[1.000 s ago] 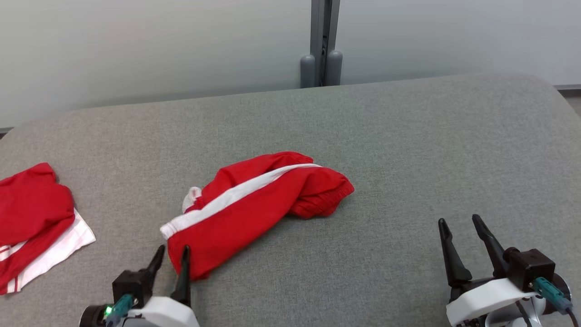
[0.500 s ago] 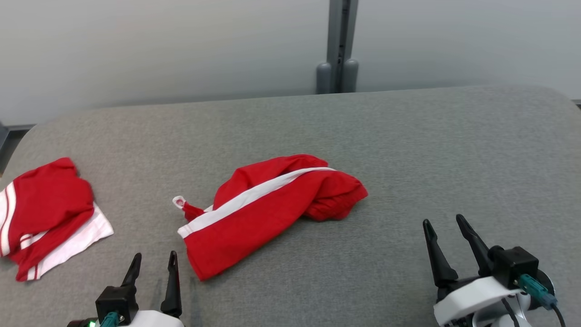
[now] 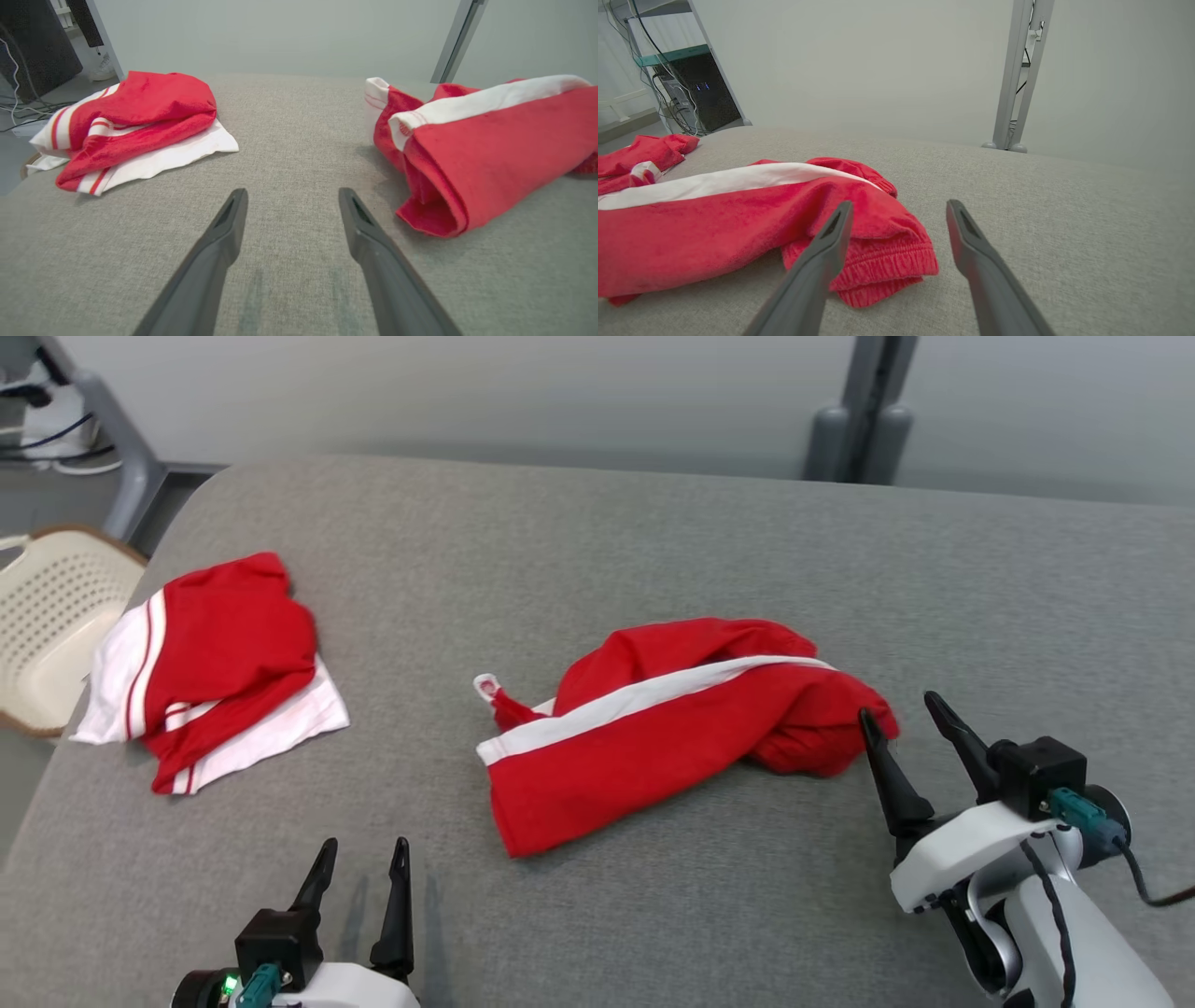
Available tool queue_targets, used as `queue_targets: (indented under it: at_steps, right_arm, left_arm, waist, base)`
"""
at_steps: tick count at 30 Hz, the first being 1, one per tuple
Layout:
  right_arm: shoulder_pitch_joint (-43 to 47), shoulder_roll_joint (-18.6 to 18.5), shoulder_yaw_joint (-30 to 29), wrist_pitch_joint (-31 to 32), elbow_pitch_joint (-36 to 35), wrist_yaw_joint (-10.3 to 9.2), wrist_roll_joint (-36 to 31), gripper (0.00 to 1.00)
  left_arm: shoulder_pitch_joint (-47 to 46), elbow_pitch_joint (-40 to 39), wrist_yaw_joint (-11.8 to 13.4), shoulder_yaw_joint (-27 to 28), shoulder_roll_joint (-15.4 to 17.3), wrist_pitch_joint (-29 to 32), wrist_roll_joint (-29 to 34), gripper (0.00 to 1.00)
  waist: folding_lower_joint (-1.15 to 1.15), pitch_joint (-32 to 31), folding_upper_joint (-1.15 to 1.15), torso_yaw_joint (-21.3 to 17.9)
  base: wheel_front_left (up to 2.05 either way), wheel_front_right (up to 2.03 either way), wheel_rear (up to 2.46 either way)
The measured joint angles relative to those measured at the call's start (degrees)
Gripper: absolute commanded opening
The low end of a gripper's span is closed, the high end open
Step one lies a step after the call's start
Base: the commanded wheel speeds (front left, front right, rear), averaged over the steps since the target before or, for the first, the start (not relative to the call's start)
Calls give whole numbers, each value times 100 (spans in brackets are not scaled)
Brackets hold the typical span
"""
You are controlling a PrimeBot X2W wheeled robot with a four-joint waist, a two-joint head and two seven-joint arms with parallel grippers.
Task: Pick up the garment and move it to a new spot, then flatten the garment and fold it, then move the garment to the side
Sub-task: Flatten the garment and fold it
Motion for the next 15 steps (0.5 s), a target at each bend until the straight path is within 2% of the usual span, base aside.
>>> queue_targets:
  at_steps: [3,8,9,10,11,12,15]
  right_arm:
    - [-239,-98,183,1,396,0,158,100]
    - [-552,-237,436,0,761,1,289,98]
    - [-587,-263,466,1,823,0,314,86]
    - [-611,-275,498,0,866,0,341,66]
    - [-628,-278,524,1,893,0,357,28]
    - [-645,-282,560,0,917,0,363,0]
    - [-649,-290,637,1,978,1,423,0]
  left_arm:
    - [-53,-7,12,-66,1,0,-54,100]
    - [-81,-54,36,-114,1,0,-76,100]
    - [-98,-65,51,-122,-1,0,-98,100]
    - [-115,-73,64,-129,0,0,-112,100]
    - [-129,-86,67,-134,0,0,-123,100]
    - [-143,-98,71,-141,0,0,-137,100]
    - [-171,-110,84,-158,0,0,-164,100]
  waist:
    - [0,140,0,236]
    - [0,303,0,391]
    - [0,324,0,409]
    - [0,342,0,421]
    - [0,356,0,428]
    - [0,369,0,430]
    - [0,387,0,417]
  base:
    - [0,0,0]
    - [0,0,0]
    - [0,0,0]
    - [0,0,0]
    - [0,0,0]
    - [0,0,0]
    - [0,0,0]
